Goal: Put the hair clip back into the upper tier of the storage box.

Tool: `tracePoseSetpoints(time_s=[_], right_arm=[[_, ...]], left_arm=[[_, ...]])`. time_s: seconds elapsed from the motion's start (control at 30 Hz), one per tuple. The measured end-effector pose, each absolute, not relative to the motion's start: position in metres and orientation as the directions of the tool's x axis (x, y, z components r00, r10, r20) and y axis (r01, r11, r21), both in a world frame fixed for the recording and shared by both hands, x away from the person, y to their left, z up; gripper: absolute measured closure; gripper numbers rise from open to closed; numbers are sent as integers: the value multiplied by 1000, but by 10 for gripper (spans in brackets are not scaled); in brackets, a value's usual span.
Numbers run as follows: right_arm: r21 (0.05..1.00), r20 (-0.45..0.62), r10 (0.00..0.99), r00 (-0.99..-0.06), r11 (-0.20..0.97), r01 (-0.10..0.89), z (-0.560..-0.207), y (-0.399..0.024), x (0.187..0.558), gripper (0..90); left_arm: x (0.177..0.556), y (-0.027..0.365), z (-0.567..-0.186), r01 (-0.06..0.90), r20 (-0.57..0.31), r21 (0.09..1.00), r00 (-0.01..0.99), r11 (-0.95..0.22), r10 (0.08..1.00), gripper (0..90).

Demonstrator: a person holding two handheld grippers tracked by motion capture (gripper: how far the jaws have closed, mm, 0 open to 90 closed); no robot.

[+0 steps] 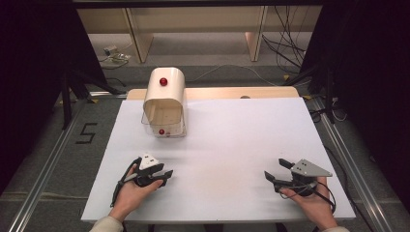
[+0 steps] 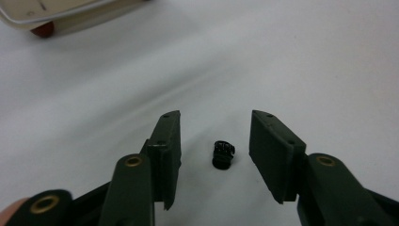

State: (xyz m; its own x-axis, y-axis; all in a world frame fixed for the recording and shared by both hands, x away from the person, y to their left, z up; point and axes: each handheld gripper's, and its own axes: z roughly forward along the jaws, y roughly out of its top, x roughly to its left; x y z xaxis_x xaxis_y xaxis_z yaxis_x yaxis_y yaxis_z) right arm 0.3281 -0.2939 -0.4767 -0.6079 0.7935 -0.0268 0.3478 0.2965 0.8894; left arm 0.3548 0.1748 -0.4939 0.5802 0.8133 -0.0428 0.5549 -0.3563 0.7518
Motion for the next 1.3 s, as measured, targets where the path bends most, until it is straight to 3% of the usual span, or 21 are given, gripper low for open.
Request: tracePoseSetpoints(time_s=[0.3,0.5,0.83,1.3], right_arm=[[886,-23,797,-604,296,356,-477,-294,328,276],[889,-23,795,-606,294,352,-477,-294,328,277],[888,-20,798,-602,291,357,-477,-294,327,277],[887,-19,798,-602,292,359,-477,-294,328,277]], left_arm=[[355,171,-498,539,-12,745,600,-393,800,644],[352,167,-498,528,2,742,615,-414,788,789],[352,169,-494,529,-7,735,632,-424,775,802],[343,170,-472,462,-11,810,628,-361,778,802]])
